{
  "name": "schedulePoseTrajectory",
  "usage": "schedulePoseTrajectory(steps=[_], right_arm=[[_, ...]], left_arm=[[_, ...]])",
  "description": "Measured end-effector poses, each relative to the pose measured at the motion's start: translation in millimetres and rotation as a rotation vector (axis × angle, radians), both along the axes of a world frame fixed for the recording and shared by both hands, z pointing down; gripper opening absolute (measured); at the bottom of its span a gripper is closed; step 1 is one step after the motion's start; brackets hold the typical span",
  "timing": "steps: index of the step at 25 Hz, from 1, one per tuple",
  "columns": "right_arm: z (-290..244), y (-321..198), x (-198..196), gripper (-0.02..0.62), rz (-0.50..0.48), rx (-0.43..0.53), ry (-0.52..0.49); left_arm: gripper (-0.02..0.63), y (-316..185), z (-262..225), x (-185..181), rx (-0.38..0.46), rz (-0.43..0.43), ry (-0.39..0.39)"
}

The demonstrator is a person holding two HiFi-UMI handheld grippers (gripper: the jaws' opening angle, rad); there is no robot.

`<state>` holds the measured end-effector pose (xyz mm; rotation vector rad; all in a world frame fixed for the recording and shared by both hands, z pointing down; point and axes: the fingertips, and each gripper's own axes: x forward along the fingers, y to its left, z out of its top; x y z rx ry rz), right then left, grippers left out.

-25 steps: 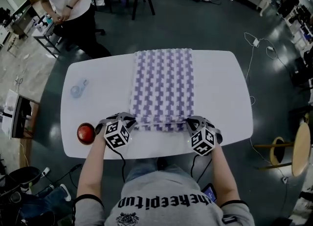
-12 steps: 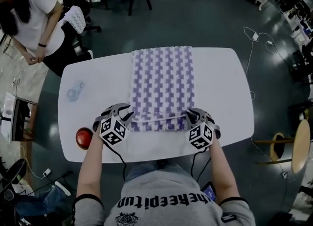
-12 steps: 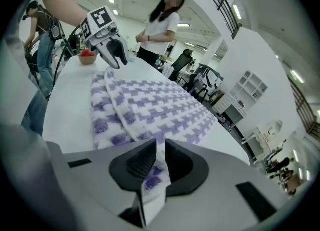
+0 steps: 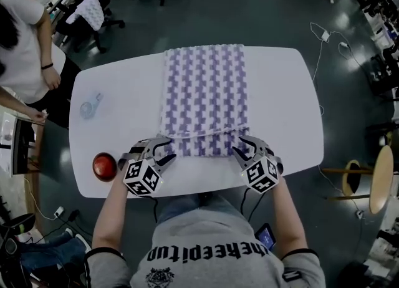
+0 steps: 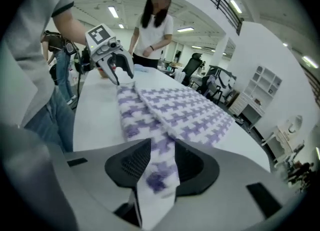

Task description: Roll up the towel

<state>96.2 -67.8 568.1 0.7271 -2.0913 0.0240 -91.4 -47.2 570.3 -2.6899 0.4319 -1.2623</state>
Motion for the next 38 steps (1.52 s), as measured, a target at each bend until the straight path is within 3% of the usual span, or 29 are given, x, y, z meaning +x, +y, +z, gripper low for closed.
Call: schedulePoseTrajectory(steps=[3,7,13,14,16,18,20,26,32,38], right_arm=[[28.4,31.3,2.6,0.158,-0.076,-0.056,0.07],[53.0,40.1,16.6,0.17,-0.096,-0.089,0.169],[68.1,35.7,31.6,0.167,-0.091,-0.102,0.238],[67.5,32.2,33.2,0.151,-0.079,-0.098,0.244],[65.6,23.6,34.6,0.032,-0.06,-0.084,0.251],[64.4,24.0,33.3,0.02,-0.057,-0.092,0.241],[63.6,33.9,33.2,0.018,-0.059,-0.106,0.231],[59.7,49.8,31.4,0.018,-0.062,-0.179,0.192],[54.1,90.8,31.0,0.018,-0.095,-0.337,0.145],[47.6,85.1,33.3,0.02,-0.021,-0.384,0.051]], left_arm=[[0.218,24.7,30.4,-3.3,-0.068,0.03,-0.06],[0.233,27.1,55.2,-18.0,-0.132,0.005,-0.122],[0.233,14.4,70.2,-22.5,-0.136,-0.027,-0.174],[0.227,10.5,71.2,-22.7,-0.132,-0.029,-0.18],[0.209,1.4,72.4,-24.5,-0.13,-0.038,-0.188],[0.093,-3.4,70.9,-26.8,-0.125,-0.054,-0.188],[0.074,2.9,68.9,-26.5,-0.135,-0.059,-0.181],[0.058,18.6,62.4,-27.9,-0.201,-0.018,-0.166],[0.058,61.4,57.3,-29.2,-0.346,0.042,-0.158],[0.06,64.1,55.9,-29.1,-0.41,0.034,-0.135]])
